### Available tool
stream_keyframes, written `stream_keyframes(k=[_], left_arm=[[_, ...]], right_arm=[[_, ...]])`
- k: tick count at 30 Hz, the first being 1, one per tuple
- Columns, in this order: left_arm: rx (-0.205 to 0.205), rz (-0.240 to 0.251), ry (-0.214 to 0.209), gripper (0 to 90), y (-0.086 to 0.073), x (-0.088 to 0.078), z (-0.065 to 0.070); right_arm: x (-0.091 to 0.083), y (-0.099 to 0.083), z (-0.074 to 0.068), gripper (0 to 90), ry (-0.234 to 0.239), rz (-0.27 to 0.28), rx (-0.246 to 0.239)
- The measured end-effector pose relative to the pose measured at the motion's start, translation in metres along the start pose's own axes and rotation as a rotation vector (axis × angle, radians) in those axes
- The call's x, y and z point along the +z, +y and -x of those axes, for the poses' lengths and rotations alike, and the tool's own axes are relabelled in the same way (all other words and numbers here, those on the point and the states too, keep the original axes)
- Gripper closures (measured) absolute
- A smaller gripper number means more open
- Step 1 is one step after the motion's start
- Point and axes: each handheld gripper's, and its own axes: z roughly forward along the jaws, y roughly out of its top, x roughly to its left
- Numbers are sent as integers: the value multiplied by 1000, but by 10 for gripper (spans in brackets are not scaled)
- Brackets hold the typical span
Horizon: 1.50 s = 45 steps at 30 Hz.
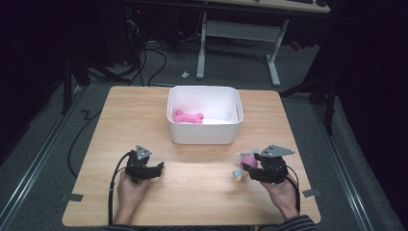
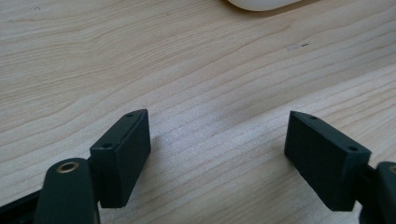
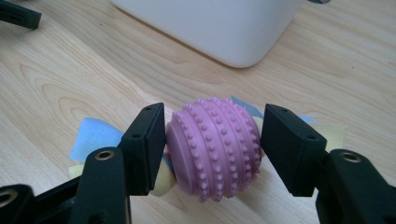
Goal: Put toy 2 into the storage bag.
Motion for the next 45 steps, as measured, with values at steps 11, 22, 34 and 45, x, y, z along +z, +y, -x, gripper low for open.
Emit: stream_keyframes(k=[11,22,34,45], left_arm=[[0,0,0,229,0,0,0],[0,0,0,229,0,0,0],[1,-1,0,228,0,0,0],[0,0,0,228,0,0,0]], right_arm=[[-9,13,5,418,1,12,-16],[-20,34,7,421,26,28,-39],[-37,62,9,423,41,67,-61],[-49,87,11,425,37,96,-87]])
